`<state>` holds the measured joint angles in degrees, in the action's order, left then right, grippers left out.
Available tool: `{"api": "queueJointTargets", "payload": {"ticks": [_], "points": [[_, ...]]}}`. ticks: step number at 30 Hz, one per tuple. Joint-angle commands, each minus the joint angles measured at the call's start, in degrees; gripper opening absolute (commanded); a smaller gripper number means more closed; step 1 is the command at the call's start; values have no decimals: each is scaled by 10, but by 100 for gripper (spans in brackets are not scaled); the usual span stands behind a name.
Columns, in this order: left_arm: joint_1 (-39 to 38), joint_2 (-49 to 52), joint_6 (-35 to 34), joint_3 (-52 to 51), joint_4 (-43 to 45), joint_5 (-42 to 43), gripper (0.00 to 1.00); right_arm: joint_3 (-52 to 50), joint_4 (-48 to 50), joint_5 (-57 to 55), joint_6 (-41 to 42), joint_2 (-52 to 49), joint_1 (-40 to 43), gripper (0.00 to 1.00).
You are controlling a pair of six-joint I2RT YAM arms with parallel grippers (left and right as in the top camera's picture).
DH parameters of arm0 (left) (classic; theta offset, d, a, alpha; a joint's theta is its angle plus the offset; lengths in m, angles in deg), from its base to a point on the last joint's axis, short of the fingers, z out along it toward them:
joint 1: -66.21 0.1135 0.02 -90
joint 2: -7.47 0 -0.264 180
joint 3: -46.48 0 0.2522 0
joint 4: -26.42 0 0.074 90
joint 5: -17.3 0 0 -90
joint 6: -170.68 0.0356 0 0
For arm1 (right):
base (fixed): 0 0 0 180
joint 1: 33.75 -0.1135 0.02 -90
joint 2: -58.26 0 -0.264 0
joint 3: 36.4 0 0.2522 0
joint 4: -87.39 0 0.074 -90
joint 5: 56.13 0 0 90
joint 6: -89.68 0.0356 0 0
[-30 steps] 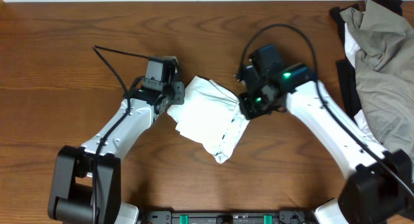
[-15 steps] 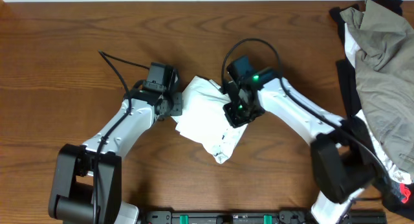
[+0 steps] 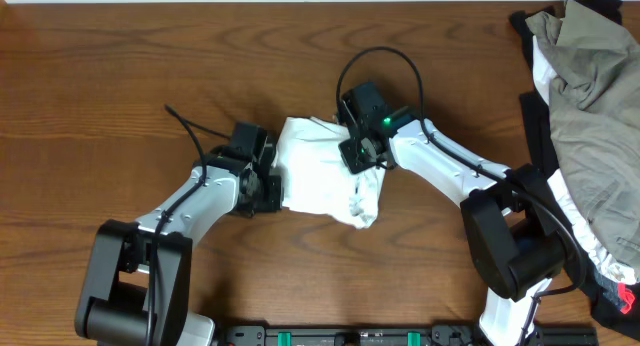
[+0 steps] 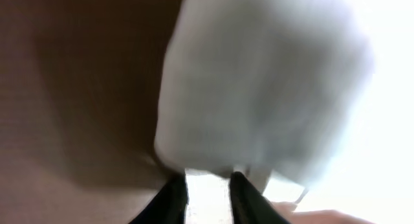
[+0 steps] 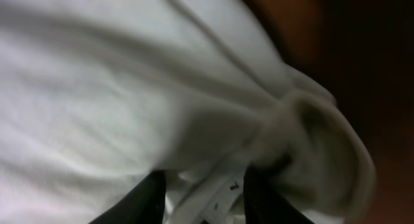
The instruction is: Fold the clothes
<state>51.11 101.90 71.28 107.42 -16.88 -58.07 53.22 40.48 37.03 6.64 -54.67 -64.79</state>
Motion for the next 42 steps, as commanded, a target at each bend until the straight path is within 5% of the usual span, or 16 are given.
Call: {"api": "queueJointTargets", "payload": {"ticks": [1, 7, 13, 21, 30, 42], "points": [[1, 7, -8, -7, -33, 23, 19, -2, 31, -34, -2, -7, 4, 43], [2, -1, -7, -7, -97, 23, 8, 2, 61, -34, -2, 7, 7, 40], [2, -79, -7, -4, -75, 4, 8, 2, 25, -12, -2, 92, 6, 37], [3, -168, -7, -3, 139, -129, 27, 2, -76, 23, -24, 166, -15, 32], [3, -64, -7, -3, 378, -89, 28, 2, -152, 35, 11, 113, -40, 22], [3, 64, -7, -3, 348, -5, 27, 1, -132, 35, 24, 9, -45, 21]]}}
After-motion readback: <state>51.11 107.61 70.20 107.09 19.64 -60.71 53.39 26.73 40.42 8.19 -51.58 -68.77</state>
